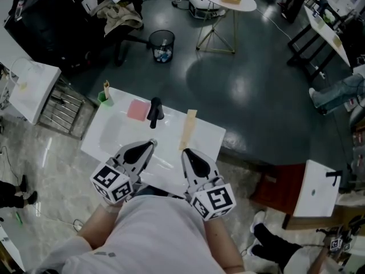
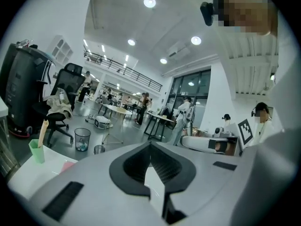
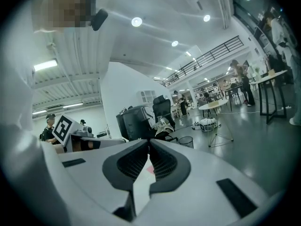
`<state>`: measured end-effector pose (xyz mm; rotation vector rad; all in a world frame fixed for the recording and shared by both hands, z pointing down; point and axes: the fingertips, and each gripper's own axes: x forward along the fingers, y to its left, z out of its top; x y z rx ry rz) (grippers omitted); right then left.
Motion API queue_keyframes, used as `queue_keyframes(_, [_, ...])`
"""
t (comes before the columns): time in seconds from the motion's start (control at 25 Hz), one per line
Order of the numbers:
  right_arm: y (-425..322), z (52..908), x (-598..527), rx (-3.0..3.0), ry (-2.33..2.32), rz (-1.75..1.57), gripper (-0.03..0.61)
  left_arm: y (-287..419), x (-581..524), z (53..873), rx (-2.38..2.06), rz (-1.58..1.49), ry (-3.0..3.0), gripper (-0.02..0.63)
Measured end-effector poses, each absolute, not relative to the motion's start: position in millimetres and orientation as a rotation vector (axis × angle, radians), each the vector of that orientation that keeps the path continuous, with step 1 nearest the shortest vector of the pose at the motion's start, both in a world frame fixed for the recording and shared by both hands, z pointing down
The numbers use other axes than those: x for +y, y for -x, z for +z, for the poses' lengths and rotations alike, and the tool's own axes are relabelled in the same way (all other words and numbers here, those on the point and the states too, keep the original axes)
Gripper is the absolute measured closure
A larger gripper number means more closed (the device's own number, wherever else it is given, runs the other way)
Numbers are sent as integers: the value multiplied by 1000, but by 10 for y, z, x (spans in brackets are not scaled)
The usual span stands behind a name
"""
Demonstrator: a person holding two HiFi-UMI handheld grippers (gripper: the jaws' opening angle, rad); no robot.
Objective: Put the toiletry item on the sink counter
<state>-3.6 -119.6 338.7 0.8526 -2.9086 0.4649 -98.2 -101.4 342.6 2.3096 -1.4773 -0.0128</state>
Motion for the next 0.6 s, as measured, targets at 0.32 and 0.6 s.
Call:
queue_keyframes(0.32, [12,3400,-1225,-2889,-853,452,554,964,-1033,3493,-1444,12,-2306,597])
queue_keyframes(0.6, [-14,3478,-1213,-2871,-864,465,554,955,-1006,3504,-1433,-17,-2271,598])
